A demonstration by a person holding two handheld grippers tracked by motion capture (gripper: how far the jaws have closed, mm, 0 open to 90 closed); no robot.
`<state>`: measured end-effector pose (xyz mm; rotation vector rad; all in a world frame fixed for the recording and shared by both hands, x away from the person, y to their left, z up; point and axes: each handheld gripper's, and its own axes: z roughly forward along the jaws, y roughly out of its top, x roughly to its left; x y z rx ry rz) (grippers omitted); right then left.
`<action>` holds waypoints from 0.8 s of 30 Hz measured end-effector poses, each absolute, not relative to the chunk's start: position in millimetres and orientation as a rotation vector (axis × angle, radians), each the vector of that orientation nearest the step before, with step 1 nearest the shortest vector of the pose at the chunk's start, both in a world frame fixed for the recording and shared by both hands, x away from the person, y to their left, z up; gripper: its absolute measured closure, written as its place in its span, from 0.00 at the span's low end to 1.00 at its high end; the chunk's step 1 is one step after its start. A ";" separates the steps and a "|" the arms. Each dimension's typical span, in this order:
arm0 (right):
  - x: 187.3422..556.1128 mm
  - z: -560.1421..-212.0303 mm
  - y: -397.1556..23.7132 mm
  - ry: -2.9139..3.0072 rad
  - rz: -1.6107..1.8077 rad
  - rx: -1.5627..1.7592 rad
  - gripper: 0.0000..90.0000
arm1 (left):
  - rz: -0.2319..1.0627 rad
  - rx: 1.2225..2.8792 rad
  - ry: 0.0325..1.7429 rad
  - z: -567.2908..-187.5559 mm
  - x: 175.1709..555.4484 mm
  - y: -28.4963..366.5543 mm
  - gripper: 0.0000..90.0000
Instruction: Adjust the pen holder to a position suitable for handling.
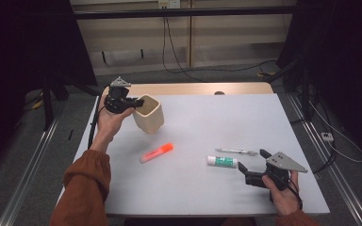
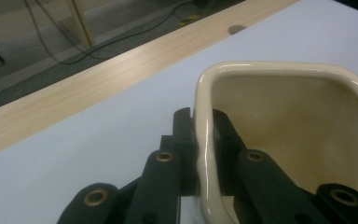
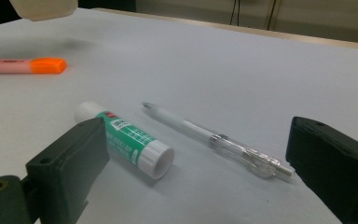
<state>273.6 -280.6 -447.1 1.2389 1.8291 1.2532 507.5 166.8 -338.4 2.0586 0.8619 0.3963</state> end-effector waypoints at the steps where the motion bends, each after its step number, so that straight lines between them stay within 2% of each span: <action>1: 273.6 -447.1 -280.6 1.829 1.254 1.238 0.06 | 0.394 2.065 0.834 -337.1 506.9 164.3 0.93; 14: 273.1 -447.0 -280.6 1.828 1.256 1.240 0.06 | 0.319 2.138 0.584 -331.6 497.5 122.1 0.92; 24: 272.8 -447.1 -281.0 1.827 1.258 1.240 0.06 | 0.238 2.174 0.412 -343.2 489.1 86.7 0.92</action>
